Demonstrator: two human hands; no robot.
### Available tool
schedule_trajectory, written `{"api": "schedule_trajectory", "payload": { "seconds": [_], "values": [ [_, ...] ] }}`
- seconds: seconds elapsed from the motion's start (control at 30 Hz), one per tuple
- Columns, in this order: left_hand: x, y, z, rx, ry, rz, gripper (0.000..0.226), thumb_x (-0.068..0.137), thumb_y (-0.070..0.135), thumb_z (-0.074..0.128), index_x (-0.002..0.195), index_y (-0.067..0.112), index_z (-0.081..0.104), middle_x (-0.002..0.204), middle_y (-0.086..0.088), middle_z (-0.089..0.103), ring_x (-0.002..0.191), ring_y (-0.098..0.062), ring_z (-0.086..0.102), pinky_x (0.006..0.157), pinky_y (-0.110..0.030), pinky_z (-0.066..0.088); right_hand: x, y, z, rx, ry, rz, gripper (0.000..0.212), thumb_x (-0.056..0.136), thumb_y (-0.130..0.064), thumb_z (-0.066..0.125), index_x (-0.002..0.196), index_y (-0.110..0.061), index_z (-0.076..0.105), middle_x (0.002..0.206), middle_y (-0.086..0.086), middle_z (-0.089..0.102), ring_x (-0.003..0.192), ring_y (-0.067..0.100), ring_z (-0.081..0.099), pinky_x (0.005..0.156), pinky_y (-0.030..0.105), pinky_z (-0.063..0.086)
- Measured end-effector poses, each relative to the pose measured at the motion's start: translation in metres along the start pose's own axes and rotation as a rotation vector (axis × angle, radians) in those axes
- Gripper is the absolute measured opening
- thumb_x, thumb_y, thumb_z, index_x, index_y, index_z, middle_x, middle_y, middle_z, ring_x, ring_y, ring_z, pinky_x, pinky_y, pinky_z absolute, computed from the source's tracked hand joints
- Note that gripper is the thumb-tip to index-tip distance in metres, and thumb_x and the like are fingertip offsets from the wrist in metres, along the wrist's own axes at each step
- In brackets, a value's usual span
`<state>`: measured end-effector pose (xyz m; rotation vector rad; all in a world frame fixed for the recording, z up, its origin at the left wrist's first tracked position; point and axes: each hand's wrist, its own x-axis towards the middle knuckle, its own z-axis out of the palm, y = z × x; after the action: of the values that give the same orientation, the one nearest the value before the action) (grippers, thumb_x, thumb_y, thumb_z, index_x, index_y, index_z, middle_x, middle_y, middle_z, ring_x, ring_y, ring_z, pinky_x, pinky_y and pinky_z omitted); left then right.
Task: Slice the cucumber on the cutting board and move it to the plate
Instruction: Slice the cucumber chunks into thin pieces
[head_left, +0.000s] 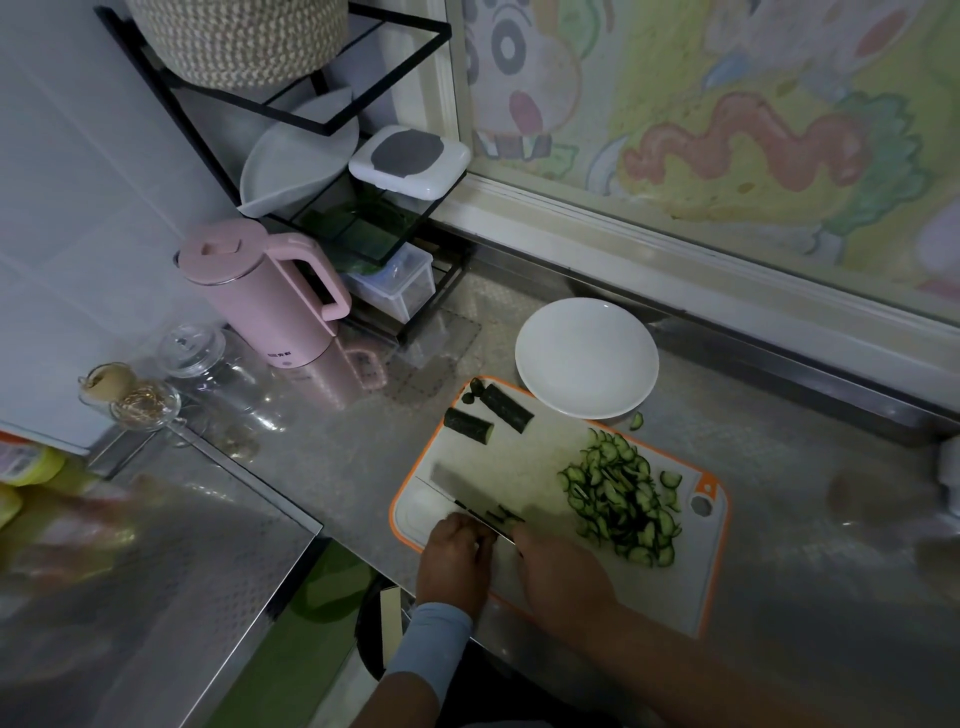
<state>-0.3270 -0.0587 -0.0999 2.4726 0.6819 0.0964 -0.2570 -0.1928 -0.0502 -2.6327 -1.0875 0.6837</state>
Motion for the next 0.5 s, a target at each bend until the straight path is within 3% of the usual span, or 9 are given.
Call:
{"api": "schedule_trajectory", "payload": {
  "seconds": [0.3,0.37,0.5],
  "values": [
    [0.0,0.004,-0.002,0.048,-0.008,-0.066,0.008,0.08,0.017,0.069,0.073,0.014,0.07,0.083,-0.005,0.063,0.081,-0.023,0.059,0.068,-0.023,0.041,-0.005,0.0,0.003,0.006,-0.003,0.0,0.03,0.101,-0.025,0.032,0.13,-0.021,0.042,0.108,0.006,0.065,0.101,0.027,0.063,0.079,0.036,0.047],
    [-0.001,0.005,-0.004,0.052,-0.011,-0.064,0.007,0.077,0.015,0.071,0.071,0.015,0.07,0.081,-0.004,0.062,0.079,-0.023,0.059,0.065,-0.024,0.043,0.001,-0.002,0.006,0.006,0.035,-0.033,0.026,0.099,-0.023,0.037,0.124,-0.019,0.044,0.1,0.008,0.067,0.094,0.029,0.066,0.074,0.035,0.049],
    [-0.004,0.004,-0.003,0.047,-0.002,-0.013,0.009,0.07,0.01,0.077,0.071,0.016,0.071,0.079,-0.002,0.061,0.071,-0.022,0.06,0.06,-0.022,0.046,0.009,-0.006,0.003,-0.042,-0.009,-0.024,0.031,0.101,-0.02,0.031,0.13,-0.019,0.041,0.107,0.007,0.065,0.099,0.027,0.063,0.077,0.035,0.047]
  ]
}}
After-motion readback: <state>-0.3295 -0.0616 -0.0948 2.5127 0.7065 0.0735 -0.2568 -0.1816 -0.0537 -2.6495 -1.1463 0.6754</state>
